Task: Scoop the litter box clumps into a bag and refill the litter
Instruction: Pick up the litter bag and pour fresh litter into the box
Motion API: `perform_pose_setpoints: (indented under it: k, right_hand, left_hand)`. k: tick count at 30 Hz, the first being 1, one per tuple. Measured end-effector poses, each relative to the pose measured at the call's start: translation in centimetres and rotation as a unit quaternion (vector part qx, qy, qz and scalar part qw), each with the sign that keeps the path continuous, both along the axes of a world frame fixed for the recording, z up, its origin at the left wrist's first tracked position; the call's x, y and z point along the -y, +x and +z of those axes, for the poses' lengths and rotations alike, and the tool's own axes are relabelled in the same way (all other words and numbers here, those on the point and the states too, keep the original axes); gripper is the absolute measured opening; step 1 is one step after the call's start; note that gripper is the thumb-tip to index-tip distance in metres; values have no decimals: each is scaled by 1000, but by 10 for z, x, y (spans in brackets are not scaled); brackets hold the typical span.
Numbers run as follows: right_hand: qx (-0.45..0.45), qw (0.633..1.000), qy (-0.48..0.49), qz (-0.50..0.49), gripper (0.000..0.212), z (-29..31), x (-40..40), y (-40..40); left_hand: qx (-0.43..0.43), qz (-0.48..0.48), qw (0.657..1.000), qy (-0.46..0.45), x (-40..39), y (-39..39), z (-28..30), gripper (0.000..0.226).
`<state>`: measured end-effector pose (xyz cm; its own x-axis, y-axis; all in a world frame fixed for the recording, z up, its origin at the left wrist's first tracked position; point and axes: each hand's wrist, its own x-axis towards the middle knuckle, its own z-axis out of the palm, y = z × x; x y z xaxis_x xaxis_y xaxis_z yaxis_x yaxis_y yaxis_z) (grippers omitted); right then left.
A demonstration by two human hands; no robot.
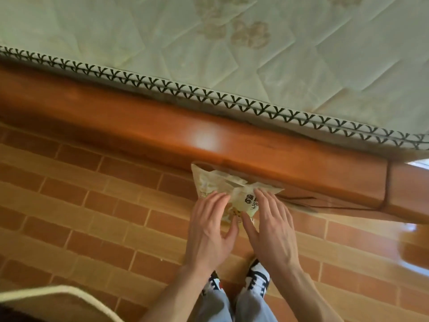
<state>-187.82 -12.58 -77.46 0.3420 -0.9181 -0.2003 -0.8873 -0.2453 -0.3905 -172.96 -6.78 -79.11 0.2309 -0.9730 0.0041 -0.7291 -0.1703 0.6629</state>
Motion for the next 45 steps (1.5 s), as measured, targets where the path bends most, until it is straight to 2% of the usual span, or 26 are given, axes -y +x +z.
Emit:
perform_pose_setpoints:
  k: [6,11,14,17,22,26,29,34,39,43,45]
  right_hand:
    - [-55,992,-4,113,61,-62,40,-2]
    - [-88,983,0,162,68,-91,57,13]
    - [-111,984,-6,139,48,-98,60,20]
    - [-107,983,-18,149,15,-99,53,24]
    - [-61,981,-19,181,11,-99,30,10]
    - [-20,984,-19,177,12,-94,11,-8]
    - [9,989,-5,145,12,-85,0,-15]
    - [15,997,12,76,9,-70,-17,-31]
    - [10,1000,16,1,12,-49,-35,-62]
    - [-20,996,38,-81,32,-28,-57,-86]
    - [15,987,44,-152,48,-19,-70,-91]
  left_hand:
    - [93,-39,994,31,25,23,-68,59]
    - [204,-66,969,120,47,37,-86,76]
    - [240,-85,959,127,52,39,-89,78]
    - [272,-109,947,134,51,38,-86,74]
    - [281,-141,931,187,42,46,-76,62]
    - [303,-188,909,217,35,57,-71,25]
    - [300,-221,900,226,30,59,-63,15]
    - [199,-246,930,188,14,50,-48,12]
    - [124,-265,953,73,3,26,-38,7]
    - [104,-303,945,72,3,-5,-29,11]
    - [101,-314,940,83,4,-18,-25,12]
